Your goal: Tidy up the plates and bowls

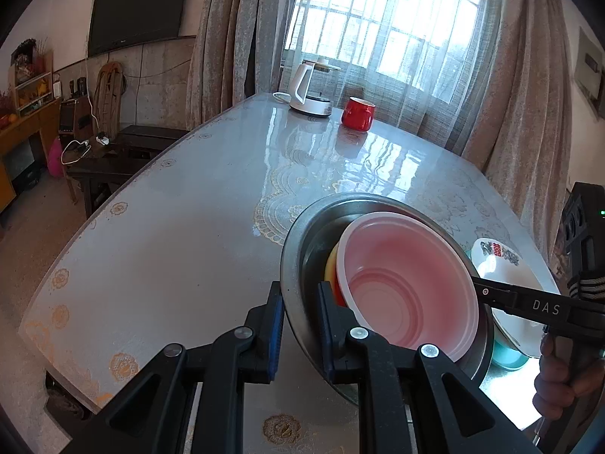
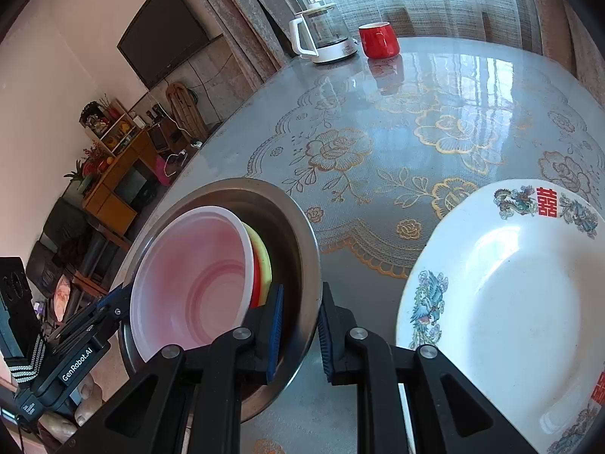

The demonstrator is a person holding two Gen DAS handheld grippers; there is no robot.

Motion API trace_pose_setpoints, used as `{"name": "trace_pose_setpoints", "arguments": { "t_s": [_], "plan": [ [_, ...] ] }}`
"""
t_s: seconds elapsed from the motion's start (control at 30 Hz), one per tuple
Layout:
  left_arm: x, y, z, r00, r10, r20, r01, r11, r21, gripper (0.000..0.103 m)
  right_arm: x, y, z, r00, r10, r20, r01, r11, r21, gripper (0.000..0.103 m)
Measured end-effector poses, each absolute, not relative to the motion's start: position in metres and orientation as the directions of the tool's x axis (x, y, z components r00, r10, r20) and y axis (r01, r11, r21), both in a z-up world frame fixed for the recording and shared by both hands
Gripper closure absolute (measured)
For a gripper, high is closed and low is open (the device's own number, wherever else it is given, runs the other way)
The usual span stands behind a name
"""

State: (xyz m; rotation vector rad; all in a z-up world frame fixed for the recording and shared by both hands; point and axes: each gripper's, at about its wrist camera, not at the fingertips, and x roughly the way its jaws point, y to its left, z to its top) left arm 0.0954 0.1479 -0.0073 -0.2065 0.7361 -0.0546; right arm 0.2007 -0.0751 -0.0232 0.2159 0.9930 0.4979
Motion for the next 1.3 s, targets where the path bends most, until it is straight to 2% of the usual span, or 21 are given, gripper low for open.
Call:
{"name": "trace_pose_setpoints", "arguments": {
  "t_s": [0.5, 1.3],
  "plan": [
    [0.104, 0.110, 0.015, 0.754, -0.177, -0.633, 0.072, 0.979, -0.189, 0.087, 0.186, -0.124, -0.005, 0.515, 0.491, -0.703, -0.242, 0.870, 0.430, 0.085],
    [0.128, 0.003, 0.039, 0.714, -0.339, -0.613, 0.304, 0.938, -0.164, 0.087, 0.149, -0.237, 0.011, 0.639, 0.372, -0.674, -0.042, 0.891, 0.452, 0.085]
  ]
}}
